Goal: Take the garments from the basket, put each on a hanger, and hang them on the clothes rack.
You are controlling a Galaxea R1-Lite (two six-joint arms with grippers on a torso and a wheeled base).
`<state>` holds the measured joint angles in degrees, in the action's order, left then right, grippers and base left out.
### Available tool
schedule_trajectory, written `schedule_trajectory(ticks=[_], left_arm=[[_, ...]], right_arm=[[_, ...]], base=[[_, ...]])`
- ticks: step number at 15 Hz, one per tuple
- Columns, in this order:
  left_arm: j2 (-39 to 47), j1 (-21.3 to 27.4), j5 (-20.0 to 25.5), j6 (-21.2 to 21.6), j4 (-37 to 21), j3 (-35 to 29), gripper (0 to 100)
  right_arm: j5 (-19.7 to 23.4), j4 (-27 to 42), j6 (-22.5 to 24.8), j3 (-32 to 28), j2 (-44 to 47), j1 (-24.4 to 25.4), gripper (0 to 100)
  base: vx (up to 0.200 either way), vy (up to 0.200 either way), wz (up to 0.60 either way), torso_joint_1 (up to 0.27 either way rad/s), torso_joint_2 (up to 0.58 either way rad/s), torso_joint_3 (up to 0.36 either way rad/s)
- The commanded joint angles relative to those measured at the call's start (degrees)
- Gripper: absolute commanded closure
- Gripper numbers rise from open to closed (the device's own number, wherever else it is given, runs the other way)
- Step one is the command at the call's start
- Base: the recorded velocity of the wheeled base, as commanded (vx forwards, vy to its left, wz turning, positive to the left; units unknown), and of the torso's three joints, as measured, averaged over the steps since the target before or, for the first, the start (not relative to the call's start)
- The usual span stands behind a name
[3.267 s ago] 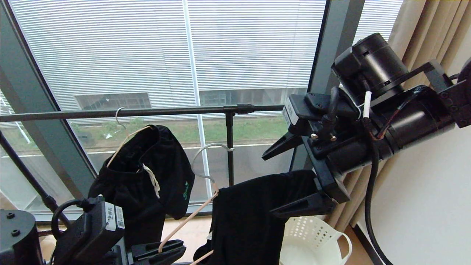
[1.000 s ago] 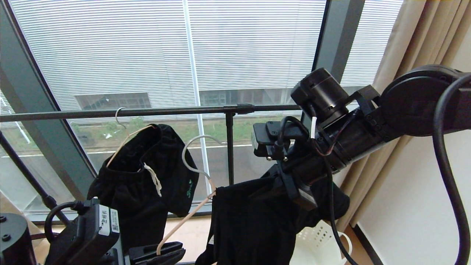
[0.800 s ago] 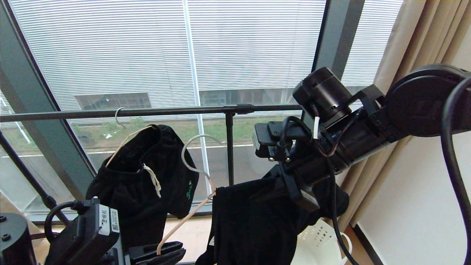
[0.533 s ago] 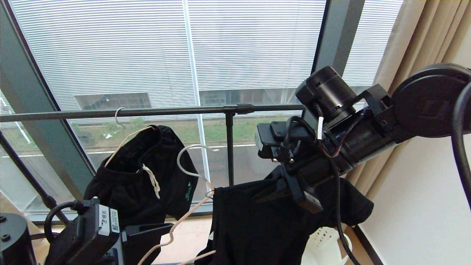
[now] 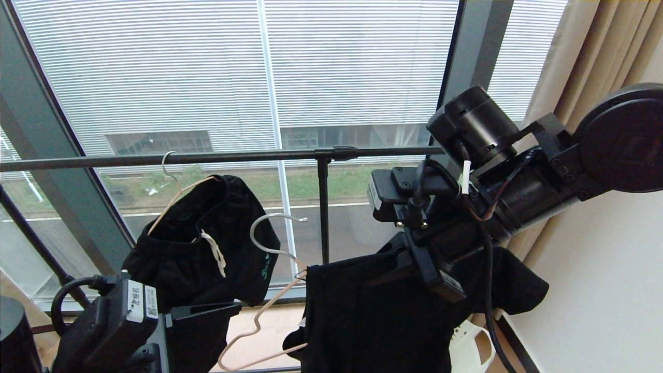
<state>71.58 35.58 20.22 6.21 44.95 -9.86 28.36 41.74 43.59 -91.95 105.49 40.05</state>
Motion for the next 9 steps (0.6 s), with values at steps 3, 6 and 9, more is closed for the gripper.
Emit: schedule_trajectory(ticks=[3, 6, 9], left_arm=[[-0.3, -11.4, 14.4, -6.5, 1.2, -1.7, 0], [2.9, -27.6, 35.9, -11.3, 1.2, -3.8, 0], [8.6, -30.9, 38.0, -14.1, 1.2, -6.2, 0]], right_arm=[[0.0, 0.0, 1.6, 1.1, -2.0, -0.2, 100], [0.1, 0.0, 4.0, 3.4, -3.4, -0.3, 100], [0.2, -0.1, 4.3, 4.5, -5.6, -0.3, 100]], base=[[0.000, 0.000, 0.00, 0.000, 0.00, 0.000], [0.000, 0.000, 0.00, 0.000, 0.00, 0.000], [0.000, 0.000, 0.00, 0.000, 0.00, 0.000]])
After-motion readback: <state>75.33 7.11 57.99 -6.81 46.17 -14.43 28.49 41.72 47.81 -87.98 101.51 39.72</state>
